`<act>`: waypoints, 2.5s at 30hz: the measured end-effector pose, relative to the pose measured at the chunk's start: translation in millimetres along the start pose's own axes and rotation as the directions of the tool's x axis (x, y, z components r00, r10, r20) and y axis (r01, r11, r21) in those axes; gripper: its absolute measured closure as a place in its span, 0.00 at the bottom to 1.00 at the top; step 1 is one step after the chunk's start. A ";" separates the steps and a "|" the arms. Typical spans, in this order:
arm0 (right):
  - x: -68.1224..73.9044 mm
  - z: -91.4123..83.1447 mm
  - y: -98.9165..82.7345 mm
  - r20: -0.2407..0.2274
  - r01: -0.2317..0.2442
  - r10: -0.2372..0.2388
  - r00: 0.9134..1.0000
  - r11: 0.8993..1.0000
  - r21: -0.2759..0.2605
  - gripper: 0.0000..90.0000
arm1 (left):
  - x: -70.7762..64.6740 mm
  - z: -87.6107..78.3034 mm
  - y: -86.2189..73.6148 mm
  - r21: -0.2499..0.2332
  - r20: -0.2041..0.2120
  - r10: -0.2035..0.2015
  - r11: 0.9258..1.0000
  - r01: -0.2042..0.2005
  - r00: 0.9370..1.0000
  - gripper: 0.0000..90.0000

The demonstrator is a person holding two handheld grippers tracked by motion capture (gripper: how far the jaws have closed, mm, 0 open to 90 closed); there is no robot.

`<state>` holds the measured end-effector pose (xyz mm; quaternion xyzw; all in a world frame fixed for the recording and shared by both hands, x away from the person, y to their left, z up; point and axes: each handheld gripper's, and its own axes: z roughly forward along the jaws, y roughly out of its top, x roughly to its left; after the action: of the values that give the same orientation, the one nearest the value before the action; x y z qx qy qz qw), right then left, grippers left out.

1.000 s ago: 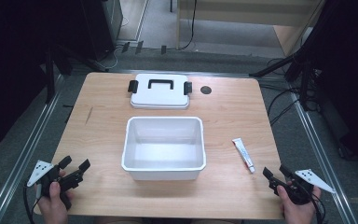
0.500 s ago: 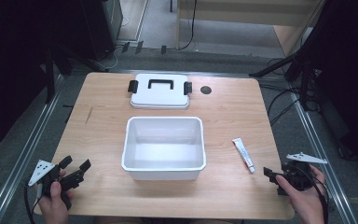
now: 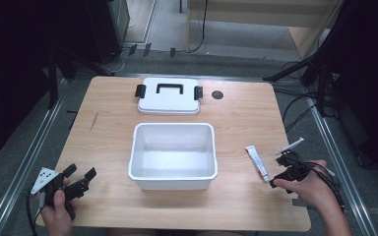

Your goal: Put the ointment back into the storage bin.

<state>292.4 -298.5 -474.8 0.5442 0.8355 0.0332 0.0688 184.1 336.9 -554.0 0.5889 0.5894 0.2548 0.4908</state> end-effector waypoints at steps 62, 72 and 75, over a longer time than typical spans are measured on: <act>29.6 2.4 96.0 -0.073 0.051 -0.044 0.996 0.995 0.089 0.79 | -0.6 1.7 0.7 0.017 0.001 0.009 1.000 -0.009 1.000 0.19; 42.0 -34.0 104.1 -0.111 0.066 -0.059 0.992 0.996 0.057 0.79 | -0.7 1.7 0.6 0.015 0.001 0.009 1.000 -0.009 1.000 0.19; 47.2 -44.5 106.5 -0.118 0.079 -0.072 0.990 0.995 0.053 0.79 | -0.7 1.7 0.6 0.015 0.002 0.008 1.000 -0.008 1.000 0.19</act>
<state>363.2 -211.4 -420.7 0.5109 0.8588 0.0380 0.0055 185.7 335.9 -554.0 0.5953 0.5883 0.2518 0.4859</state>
